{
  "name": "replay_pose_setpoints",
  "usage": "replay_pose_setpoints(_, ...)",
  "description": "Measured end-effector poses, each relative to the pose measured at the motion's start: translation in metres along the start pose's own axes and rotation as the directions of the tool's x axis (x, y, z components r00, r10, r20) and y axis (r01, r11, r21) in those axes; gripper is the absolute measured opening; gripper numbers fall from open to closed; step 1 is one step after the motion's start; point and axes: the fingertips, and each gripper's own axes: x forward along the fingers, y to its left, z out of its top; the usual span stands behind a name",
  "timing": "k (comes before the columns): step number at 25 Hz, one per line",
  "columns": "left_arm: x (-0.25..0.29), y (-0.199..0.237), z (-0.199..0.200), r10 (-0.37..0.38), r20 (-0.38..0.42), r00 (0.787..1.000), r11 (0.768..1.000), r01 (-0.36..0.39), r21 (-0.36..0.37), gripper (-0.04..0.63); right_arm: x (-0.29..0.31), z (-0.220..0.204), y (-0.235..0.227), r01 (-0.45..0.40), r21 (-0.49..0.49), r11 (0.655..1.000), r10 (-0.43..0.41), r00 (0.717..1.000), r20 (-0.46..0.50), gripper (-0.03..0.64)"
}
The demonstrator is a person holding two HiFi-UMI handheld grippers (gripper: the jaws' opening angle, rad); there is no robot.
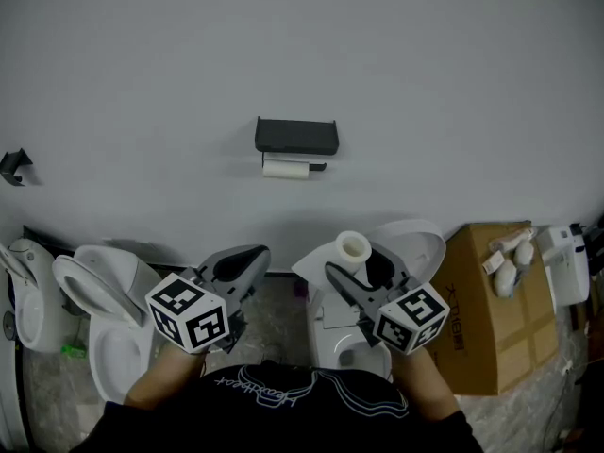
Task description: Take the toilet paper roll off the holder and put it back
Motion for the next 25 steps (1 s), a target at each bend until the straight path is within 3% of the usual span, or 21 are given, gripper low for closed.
replay_pose_setpoints(10, 0.001, 0.008, 0.002, -0.006, 0.001, 1.0, 1.0, 0.006, -0.005, 0.005, 0.008, 0.005, -0.001, 0.003, -0.005, 1.0, -0.003, 1.0, -0.003, 0.294)
replay_pose_setpoints(25, 0.022, 0.047, 0.039, -0.053, 0.01, 0.999, 0.998, 0.053, 0.032, 0.005, 0.044, 0.058, -0.02, 0.047, -0.055, 0.997, -0.043, 0.997, 0.071, 0.295)
